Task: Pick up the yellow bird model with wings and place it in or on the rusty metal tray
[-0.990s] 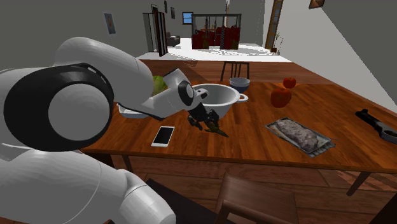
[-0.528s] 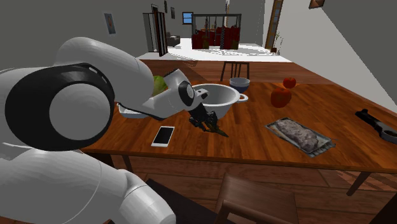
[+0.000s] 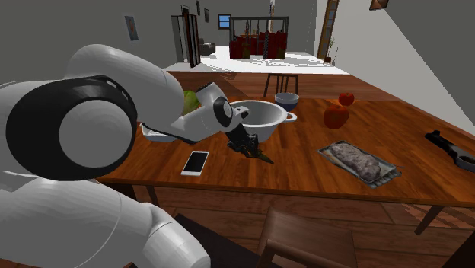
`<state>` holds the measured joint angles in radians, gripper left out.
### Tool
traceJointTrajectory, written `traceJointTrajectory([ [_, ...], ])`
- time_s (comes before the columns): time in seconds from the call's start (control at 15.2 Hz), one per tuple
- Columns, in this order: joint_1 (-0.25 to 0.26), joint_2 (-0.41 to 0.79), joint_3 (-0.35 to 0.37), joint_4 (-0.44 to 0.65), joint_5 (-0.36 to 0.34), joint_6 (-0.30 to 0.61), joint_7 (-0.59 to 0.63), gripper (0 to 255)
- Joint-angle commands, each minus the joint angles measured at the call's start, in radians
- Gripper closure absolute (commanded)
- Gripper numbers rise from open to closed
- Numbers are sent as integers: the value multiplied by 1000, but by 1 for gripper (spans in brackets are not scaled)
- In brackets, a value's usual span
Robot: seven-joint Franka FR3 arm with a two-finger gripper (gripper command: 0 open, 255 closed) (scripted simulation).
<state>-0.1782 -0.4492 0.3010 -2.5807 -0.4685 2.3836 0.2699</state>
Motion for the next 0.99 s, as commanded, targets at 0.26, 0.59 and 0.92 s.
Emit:
traceJointTrajectory([
  [0.26,14,-25,-12,32,27,-51,-37,255],
  [0.59,27,-50,-24,77,55,-115,-78,255],
  [0.92,36,-68,-34,127,76,-177,-114,255],
])
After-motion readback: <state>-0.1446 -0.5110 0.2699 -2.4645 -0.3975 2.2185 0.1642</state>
